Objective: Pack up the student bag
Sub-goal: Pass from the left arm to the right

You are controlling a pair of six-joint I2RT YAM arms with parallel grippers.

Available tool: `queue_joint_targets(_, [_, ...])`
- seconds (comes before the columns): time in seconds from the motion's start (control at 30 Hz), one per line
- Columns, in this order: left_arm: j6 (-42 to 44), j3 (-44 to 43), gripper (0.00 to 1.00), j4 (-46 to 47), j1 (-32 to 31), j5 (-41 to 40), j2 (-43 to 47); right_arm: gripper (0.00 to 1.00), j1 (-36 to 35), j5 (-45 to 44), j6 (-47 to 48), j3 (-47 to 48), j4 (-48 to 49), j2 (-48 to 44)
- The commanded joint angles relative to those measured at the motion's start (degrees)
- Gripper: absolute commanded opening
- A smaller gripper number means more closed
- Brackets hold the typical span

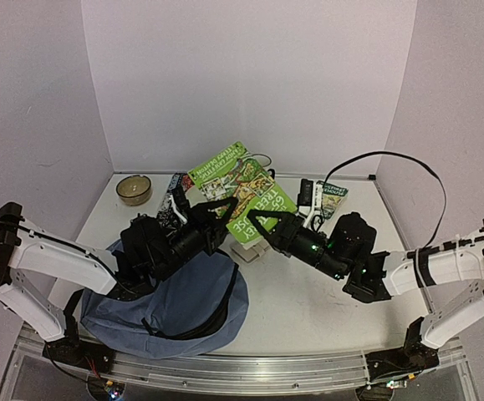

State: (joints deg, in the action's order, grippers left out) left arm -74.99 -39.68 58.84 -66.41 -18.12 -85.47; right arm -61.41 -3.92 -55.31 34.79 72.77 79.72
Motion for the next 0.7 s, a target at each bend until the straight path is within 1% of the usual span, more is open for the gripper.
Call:
queue_joint_targets(0.0, [-1.1, 2.7, 0.08, 7.8, -0.3, -1.6, 2.6, 0.01, -0.6, 1.7, 1.9, 0.7, 9.1, -2.3])
queue_joint_targets(0.03, [-1.2, 3.9, 0.10, 7.8, -0.3, -2.1, 3.0, 0.00, -0.5, 1.3, 2.2, 0.2, 9.1, -2.9])
queue_joint_targets(0.1, [-1.3, 5.7, 0.18, 7.8, -0.3, -2.6, 3.6, 0.00, -0.3, 1.1, 2.5, -0.5, 9.0, -3.9])
queue_joint_targets(0.27, [2.1, 10.3, 0.44, 7.6, -0.3, -2.9, 6.5, 0.00, 0.4, 2.0, 3.2, -0.9, 7.9, -5.7])
queue_joint_targets(0.33, [4.4, 12.5, 0.51, 6.9, -0.3, -3.6, 8.2, 0.00, 0.6, 1.4, 3.5, -1.0, 6.0, -6.7])
queue_joint_targets(0.37, [5.7, 13.0, 0.55, 5.1, -0.3, -3.8, 9.1, 0.00, 0.8, 1.1, 3.6, -1.1, 5.0, -7.4])
queue_joint_targets(0.47, [9.9, 12.4, 0.63, -6.9, -0.3, -4.4, 13.9, 0.00, 1.3, -0.4, 3.6, -1.9, 1.3, -9.6])
queue_joint_targets(0.5, [11.5, 11.4, 0.65, -13.0, -0.3, -4.5, 15.6, 0.00, 1.4, -1.0, 3.5, -2.2, -0.2, -10.4])
queue_joint_targets(0.57, [14.1, 9.6, 0.69, -24.4, -0.3, -4.6, 18.1, 0.00, 1.5, -2.3, 3.6, -2.6, -3.7, -12.5])
queue_joint_targets(0.67, [16.2, 6.1, 0.72, -38.3, -0.3, -4.4, 20.4, 0.00, 1.5, -4.6, 3.7, -3.5, -8.4, -15.4])
